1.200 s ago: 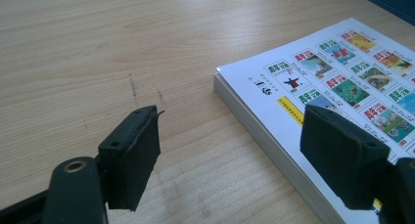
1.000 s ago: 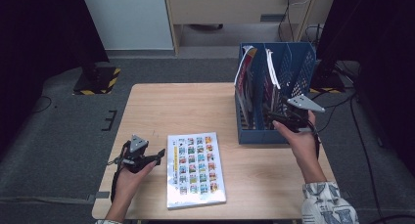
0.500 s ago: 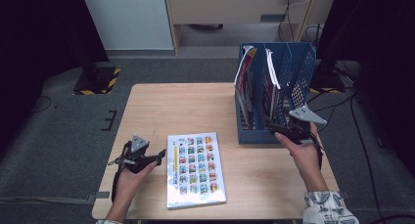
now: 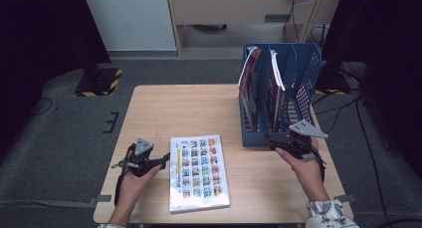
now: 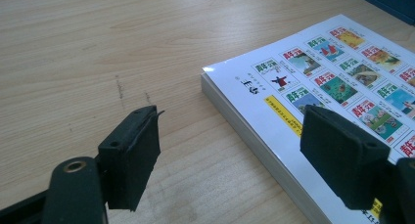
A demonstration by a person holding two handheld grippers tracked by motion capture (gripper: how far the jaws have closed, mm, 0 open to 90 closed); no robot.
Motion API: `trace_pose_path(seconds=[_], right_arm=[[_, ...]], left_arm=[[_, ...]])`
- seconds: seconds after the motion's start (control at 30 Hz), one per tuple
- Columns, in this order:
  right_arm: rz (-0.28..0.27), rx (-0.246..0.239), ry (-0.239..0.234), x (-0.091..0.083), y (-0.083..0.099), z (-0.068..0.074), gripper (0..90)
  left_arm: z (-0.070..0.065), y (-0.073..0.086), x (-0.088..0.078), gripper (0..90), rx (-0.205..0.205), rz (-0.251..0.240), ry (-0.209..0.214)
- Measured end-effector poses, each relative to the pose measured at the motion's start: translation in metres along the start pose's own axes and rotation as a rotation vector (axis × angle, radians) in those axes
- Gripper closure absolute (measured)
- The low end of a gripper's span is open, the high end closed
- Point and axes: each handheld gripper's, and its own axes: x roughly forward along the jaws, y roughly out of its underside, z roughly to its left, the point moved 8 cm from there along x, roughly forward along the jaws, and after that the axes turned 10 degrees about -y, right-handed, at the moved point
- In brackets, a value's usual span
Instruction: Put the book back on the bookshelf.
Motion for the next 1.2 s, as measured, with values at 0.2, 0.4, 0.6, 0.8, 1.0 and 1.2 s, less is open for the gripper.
trace_pose_path(seconds=[0.2, 0.4, 0.6, 0.8, 1.0, 1.2], right_arm=[[0.016, -0.01, -0.025, 0.006, 0.005, 0.011, 16.8], [0.041, -0.036, -0.064, 0.015, 0.01, 0.028, 16.6], [0.072, -0.078, -0.118, 0.024, 0.015, 0.046, 24.3], [0.119, -0.126, -0.163, 0.035, 0.024, 0.066, 26.4], [0.161, -0.156, -0.185, 0.044, 0.035, 0.076, 26.6], [0.204, -0.162, -0.216, 0.054, 0.046, 0.087, 27.8]], left_arm=[[-0.002, 0.0, 0.001, 22.2, 0.002, 0.004, 0.003], [-0.004, 0.0, 0.002, 22.2, 0.003, 0.005, 0.006], [-0.007, 0.001, 0.003, 22.2, 0.004, 0.008, 0.011], [-0.01, 0.002, 0.004, 22.2, 0.013, 0.014, 0.017], [-0.011, 0.002, 0.004, 22.3, 0.019, 0.017, 0.017], [-0.012, 0.002, 0.005, 22.3, 0.023, 0.017, 0.018]])
